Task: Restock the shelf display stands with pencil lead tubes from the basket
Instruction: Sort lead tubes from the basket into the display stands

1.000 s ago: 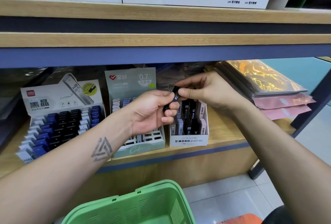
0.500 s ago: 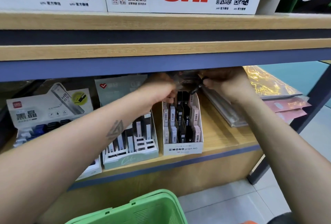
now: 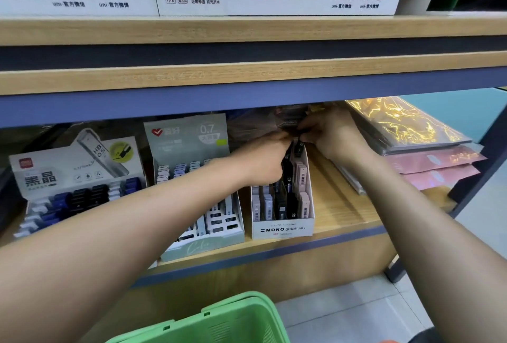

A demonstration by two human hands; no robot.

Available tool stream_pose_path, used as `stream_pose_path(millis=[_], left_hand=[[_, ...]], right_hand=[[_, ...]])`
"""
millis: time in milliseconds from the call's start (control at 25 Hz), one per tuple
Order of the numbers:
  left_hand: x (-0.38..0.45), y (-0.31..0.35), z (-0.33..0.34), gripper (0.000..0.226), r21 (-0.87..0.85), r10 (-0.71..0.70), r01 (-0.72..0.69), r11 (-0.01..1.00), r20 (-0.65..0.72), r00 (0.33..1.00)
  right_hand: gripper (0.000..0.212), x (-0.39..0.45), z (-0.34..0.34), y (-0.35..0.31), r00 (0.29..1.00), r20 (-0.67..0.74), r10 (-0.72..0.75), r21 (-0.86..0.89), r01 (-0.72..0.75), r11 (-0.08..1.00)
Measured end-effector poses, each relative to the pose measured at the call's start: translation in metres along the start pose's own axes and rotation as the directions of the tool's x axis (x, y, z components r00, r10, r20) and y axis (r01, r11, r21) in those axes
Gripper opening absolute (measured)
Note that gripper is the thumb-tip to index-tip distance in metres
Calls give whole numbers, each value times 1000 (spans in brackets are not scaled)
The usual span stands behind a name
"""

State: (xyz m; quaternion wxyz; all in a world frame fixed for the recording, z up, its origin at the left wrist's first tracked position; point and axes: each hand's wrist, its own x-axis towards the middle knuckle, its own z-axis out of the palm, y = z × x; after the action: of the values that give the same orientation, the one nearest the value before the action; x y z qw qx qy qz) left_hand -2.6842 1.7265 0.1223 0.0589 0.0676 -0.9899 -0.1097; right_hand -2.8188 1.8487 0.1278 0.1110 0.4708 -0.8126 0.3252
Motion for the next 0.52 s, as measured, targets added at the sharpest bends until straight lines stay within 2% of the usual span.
stream_pose_path(millis=[80,320,520], left_hand=[[6,1,5,58,39,21,-22,999,30,999],[14,-1,10,37,96,24,-25,995,10,1000],[11,0,7,23,96,28,-26,995,-17,999]], right_hand=[[15,2,8,5,999,41,-14,-64,17,998],[16,0,24,16,985,105,-135,-222,155,963],[28,-6,26,17,985,96,-146,-217,163,962]])
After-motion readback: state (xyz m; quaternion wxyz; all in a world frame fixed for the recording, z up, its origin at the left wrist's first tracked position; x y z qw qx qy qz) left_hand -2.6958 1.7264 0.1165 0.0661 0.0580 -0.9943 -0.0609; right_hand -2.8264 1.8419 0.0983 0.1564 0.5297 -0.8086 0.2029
